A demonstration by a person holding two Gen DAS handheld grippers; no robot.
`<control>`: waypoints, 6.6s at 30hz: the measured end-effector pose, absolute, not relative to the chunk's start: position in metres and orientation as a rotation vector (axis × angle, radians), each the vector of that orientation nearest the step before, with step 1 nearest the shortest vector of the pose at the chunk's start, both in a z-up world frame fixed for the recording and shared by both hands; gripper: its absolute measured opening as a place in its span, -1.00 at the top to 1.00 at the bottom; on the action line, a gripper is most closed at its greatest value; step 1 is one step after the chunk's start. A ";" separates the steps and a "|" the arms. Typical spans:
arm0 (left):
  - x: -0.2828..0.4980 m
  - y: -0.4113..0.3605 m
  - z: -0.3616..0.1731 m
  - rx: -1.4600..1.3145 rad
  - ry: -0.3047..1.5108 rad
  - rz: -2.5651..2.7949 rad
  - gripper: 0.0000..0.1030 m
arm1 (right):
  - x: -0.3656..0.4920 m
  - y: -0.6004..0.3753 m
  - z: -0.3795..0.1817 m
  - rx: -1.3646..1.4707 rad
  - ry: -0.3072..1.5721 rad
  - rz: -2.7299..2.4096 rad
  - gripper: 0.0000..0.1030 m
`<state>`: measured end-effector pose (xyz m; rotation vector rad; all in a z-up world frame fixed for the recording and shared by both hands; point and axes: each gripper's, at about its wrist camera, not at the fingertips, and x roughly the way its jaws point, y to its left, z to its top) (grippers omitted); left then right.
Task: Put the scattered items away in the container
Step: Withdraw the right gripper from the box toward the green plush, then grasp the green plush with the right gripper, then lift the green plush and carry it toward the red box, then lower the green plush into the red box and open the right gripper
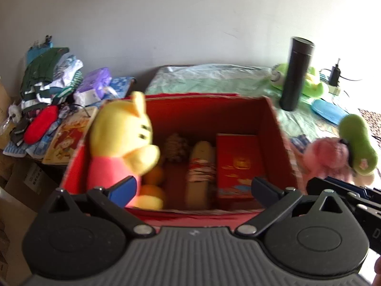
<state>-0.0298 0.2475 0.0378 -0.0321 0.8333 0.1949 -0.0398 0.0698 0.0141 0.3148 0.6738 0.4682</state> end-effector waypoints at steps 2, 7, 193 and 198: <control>-0.030 0.232 0.038 -0.024 0.841 0.184 -0.98 | -0.040 0.056 0.013 0.315 0.678 0.464 0.43; -0.030 0.193 0.039 0.006 0.841 0.173 -0.98 | -0.041 0.023 0.010 0.318 0.688 0.455 0.43; -0.010 0.303 0.035 -0.029 0.714 -0.354 -0.29 | -0.002 0.140 0.022 0.379 0.576 0.546 -0.07; 0.007 0.327 0.013 -0.054 0.787 -0.313 -0.29 | 0.018 0.165 0.004 0.403 0.670 0.537 -0.07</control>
